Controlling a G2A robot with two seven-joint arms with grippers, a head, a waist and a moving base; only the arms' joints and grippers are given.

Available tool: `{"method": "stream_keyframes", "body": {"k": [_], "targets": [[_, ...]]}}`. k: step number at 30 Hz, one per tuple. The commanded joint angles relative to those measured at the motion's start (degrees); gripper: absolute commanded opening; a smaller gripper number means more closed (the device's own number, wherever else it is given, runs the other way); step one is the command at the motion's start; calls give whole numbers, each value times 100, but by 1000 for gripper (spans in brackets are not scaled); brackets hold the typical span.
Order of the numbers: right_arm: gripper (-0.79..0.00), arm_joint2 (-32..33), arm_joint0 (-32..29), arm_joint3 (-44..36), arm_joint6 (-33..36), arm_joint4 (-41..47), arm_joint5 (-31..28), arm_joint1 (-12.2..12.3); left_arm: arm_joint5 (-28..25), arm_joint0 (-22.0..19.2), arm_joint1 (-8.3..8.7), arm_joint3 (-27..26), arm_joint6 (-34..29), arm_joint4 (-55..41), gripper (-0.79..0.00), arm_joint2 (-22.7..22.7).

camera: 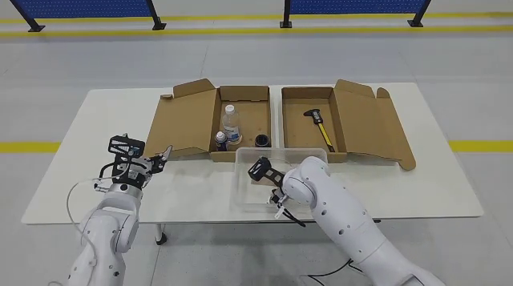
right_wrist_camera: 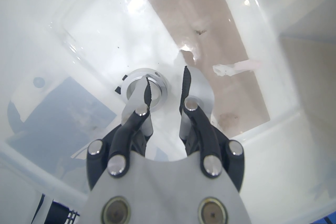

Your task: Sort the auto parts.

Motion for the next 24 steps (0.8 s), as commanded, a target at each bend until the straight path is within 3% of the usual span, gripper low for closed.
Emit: {"method": "stream_keyframes", "body": {"k": [1,24], "targets": [[-539,-12,2,32,19,19,-9,-1,0,0,0,0,0,0,0,0],[-539,282,-86,-443,245,100,91,115,0,0,0,0,0,0,0,0]]}}
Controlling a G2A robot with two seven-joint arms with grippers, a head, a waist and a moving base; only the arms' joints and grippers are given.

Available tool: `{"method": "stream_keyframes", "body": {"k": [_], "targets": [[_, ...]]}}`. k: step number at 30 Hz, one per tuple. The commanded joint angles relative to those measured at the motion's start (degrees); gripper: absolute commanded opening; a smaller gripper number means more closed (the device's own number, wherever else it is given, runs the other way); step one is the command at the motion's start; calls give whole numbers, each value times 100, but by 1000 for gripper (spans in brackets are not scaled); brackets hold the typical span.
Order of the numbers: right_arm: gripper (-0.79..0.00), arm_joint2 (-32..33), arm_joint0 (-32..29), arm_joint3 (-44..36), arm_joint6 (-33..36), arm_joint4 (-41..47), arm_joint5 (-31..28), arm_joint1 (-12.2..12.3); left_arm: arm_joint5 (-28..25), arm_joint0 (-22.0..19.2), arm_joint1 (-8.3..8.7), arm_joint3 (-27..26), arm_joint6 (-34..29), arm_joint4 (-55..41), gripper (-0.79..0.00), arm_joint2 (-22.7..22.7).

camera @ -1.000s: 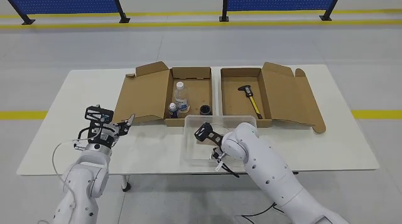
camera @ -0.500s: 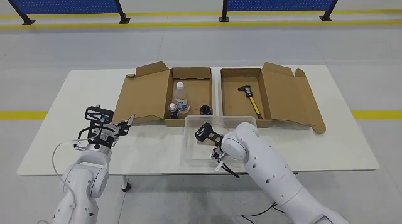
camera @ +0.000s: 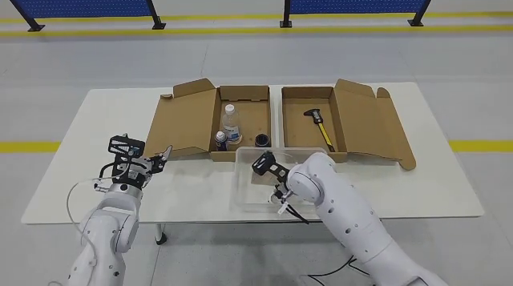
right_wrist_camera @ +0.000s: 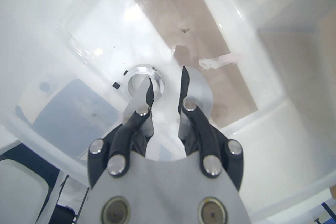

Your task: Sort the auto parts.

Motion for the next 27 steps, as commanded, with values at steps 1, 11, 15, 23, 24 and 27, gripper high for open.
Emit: {"method": "stream_keyframes", "body": {"k": [1,11,15,23,24,27], "targets": [[-539,-8,-29,-11,26,-6,-19,8,0,0,0,0,0,0,0,0],[-594,-91,-24,159,-21,4,33,3,0,0,0,0,0,0,0,0],[-625,-178,30,301,-90,58,56,-28,0,0,0,0,0,0,0,0],[-628,-349,196,610,-152,152,39,-93,0,0,0,0,0,0,0,0],[-631,-365,214,640,-146,170,36,-100,0,0,0,0,0,0,0,0],[-677,-396,263,707,-145,199,45,-116,0,0,0,0,0,0,0,0]]}}
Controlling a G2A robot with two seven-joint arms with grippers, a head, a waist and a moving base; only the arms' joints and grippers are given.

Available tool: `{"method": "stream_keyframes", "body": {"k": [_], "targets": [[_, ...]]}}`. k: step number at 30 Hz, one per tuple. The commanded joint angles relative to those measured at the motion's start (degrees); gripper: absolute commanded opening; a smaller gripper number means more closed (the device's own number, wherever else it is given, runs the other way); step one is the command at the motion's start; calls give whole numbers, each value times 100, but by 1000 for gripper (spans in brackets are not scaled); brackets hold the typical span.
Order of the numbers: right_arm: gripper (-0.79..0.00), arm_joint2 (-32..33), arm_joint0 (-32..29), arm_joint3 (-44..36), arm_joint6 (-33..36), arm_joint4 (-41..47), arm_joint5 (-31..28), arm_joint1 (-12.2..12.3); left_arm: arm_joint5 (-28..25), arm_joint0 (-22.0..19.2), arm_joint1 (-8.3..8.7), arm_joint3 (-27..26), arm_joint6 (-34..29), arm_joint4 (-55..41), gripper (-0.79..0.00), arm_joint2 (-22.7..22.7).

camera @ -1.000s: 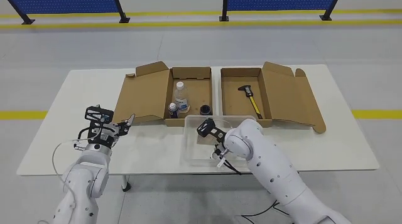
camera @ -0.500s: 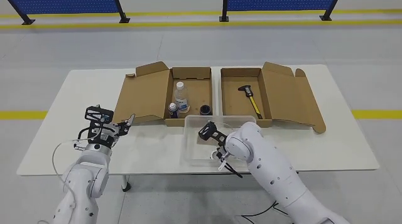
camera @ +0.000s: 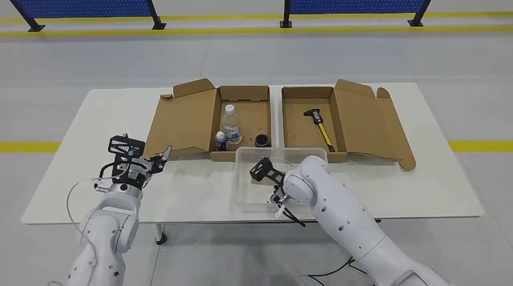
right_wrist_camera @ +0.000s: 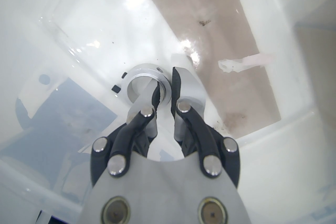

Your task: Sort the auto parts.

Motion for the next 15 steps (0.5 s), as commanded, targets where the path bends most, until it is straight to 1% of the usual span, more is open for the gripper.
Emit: {"method": "stream_keyframes", "body": {"k": [1,2,10,15], "targets": [[-757,-7,29,38,1,23,10,-7,0,0,0,0,0,0,0,0],[-785,-12,42,50,-2,25,15,-10,0,0,0,0,0,0,0,0],[-785,6,116,73,-26,17,81,-12,0,0,0,0,0,0,0,0],[-785,180,162,9,-107,75,217,14,0,0,0,0,0,0,0,0]]}}
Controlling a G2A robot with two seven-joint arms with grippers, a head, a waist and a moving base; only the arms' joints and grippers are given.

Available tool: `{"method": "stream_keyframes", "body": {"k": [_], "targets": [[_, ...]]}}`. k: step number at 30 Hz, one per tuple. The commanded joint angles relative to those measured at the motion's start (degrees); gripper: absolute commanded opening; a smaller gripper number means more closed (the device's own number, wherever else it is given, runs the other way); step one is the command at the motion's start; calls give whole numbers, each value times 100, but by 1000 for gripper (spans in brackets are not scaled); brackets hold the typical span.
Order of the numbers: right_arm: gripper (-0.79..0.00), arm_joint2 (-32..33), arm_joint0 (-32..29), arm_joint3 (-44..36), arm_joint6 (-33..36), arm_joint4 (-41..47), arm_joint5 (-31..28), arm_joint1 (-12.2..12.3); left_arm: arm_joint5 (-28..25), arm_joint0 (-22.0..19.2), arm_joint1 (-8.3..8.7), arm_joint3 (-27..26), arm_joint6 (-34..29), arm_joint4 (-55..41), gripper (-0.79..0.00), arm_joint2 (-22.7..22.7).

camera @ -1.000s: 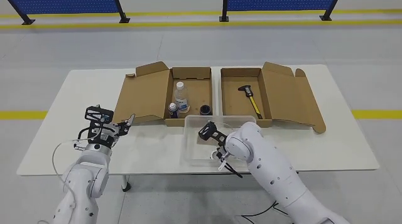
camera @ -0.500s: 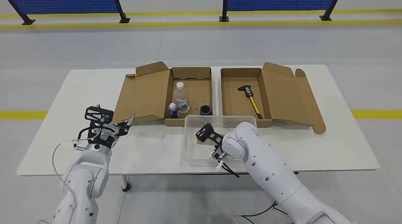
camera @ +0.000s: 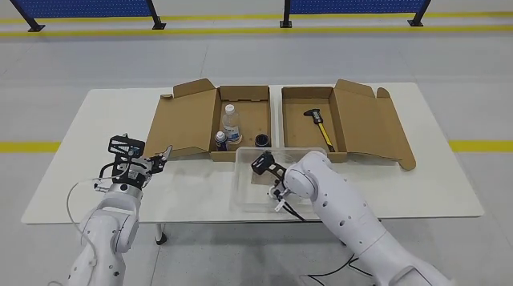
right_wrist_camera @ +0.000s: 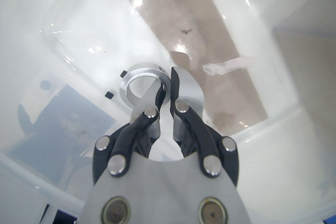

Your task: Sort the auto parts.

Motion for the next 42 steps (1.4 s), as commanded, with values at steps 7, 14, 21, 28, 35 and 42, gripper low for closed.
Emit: {"method": "stream_keyframes", "body": {"k": [7,14,21,28,35,42], "targets": [[-785,565,83,-244,-167,267,185,98,0,0,0,0,0,0,0,0],[-785,982,2,-689,-72,620,217,189,0,0,0,0,0,0,0,0],[-785,1493,-181,-1044,-289,1716,325,236,0,0,0,0,0,0,0,0],[-785,1828,-294,-904,-268,3011,271,265,0,0,0,0,0,0,0,0],[-785,1899,-374,-851,-323,3475,300,306,0,0,0,0,0,0,0,0],[-785,1718,-336,-993,-391,2930,431,363,0,0,0,0,0,0,0,0]]}}
